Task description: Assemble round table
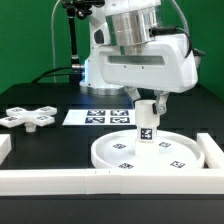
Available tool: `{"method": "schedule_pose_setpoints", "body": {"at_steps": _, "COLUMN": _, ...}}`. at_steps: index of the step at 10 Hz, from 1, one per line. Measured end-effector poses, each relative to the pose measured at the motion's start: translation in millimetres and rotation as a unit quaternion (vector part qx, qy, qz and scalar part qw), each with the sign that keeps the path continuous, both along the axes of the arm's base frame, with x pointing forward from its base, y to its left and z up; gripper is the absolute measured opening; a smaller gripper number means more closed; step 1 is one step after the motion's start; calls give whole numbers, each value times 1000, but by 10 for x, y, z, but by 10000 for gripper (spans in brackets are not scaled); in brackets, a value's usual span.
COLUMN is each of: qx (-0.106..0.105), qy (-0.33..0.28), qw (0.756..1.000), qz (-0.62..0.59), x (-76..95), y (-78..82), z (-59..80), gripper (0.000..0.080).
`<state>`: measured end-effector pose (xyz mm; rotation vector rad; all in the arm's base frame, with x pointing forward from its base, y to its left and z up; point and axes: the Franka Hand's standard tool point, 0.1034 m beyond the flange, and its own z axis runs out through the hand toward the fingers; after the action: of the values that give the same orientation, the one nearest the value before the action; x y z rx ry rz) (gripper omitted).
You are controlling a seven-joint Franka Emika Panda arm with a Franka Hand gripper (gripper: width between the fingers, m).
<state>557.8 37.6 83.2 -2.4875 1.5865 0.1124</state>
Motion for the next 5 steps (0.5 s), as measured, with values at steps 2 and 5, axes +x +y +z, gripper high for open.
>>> {"method": "schedule_pose_setpoints", "body": {"at_steps": 2, "qx": 16, "qy": 12, "qw": 992, "qz": -125, "x": -1, "y": 44, "z": -5, "gripper": 409}}
{"method": "schedule_pose_setpoints", "body": {"at_steps": 5, "qx": 51, "qy": 28, "qw": 954, "qz": -294, "x": 28, "y": 40, "z": -13, "gripper": 409}}
